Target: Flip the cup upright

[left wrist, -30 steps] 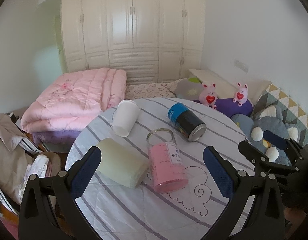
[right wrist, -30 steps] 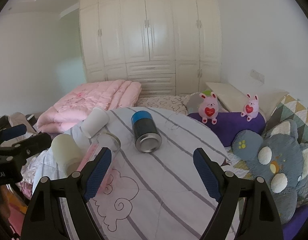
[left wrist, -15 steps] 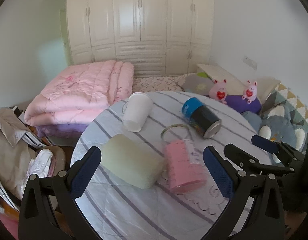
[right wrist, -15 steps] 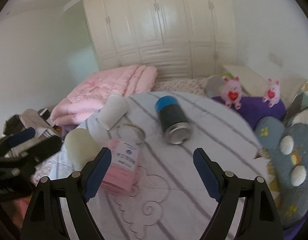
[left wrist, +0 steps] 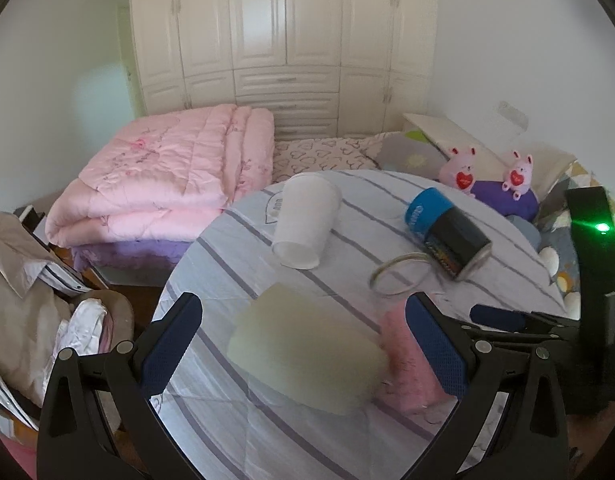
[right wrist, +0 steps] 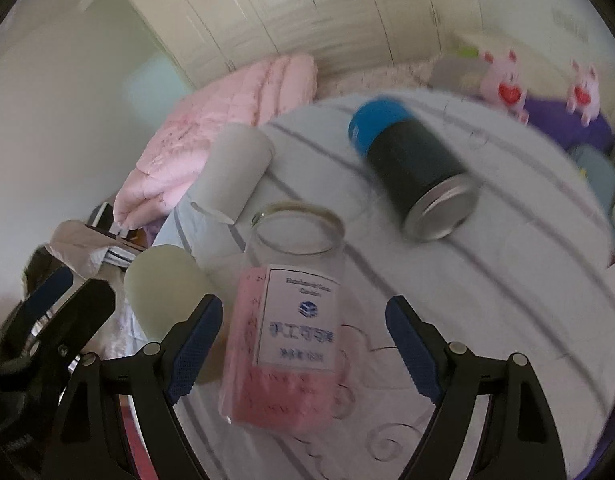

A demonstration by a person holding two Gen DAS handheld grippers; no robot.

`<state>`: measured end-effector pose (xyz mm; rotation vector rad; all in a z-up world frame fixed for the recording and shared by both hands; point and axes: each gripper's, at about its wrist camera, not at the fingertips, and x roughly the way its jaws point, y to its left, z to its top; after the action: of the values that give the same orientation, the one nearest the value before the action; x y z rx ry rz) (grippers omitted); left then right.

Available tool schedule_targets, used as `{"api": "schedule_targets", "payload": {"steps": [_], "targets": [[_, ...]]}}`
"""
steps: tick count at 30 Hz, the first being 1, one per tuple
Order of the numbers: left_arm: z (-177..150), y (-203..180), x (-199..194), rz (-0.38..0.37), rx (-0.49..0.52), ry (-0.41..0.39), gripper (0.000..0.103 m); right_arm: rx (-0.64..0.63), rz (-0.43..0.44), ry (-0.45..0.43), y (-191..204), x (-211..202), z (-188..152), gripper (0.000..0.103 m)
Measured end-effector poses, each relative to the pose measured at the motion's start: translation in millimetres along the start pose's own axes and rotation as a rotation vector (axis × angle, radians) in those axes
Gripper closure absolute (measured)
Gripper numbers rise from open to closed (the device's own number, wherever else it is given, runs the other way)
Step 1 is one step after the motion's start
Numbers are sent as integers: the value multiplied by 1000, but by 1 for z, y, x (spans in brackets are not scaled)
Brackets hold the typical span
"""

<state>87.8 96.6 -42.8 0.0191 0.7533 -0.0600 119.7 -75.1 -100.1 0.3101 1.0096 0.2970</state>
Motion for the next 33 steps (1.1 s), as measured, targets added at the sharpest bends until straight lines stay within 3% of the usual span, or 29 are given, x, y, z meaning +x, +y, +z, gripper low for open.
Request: {"api": "schedule_targets", "payload": {"steps": [5, 11, 14, 22, 33], "targets": [[-1, 8, 15, -8, 8, 18, 0, 70, 49, 99, -5, 31, -2, 18], [-3, 9, 23, -25, 10, 28, 0, 110, 128, 150, -11, 46, -5, 19], [-4, 5, 23, -33, 8, 36, 0, 134, 197, 139, -15, 41, -7, 32], [0, -18, 5, -64, 50, 2, 0, 211, 194, 83, -37, 12, -17, 32], [-11, -74, -15, -141, 120, 49, 0, 343, 139, 17, -77, -40, -57, 31]]}}
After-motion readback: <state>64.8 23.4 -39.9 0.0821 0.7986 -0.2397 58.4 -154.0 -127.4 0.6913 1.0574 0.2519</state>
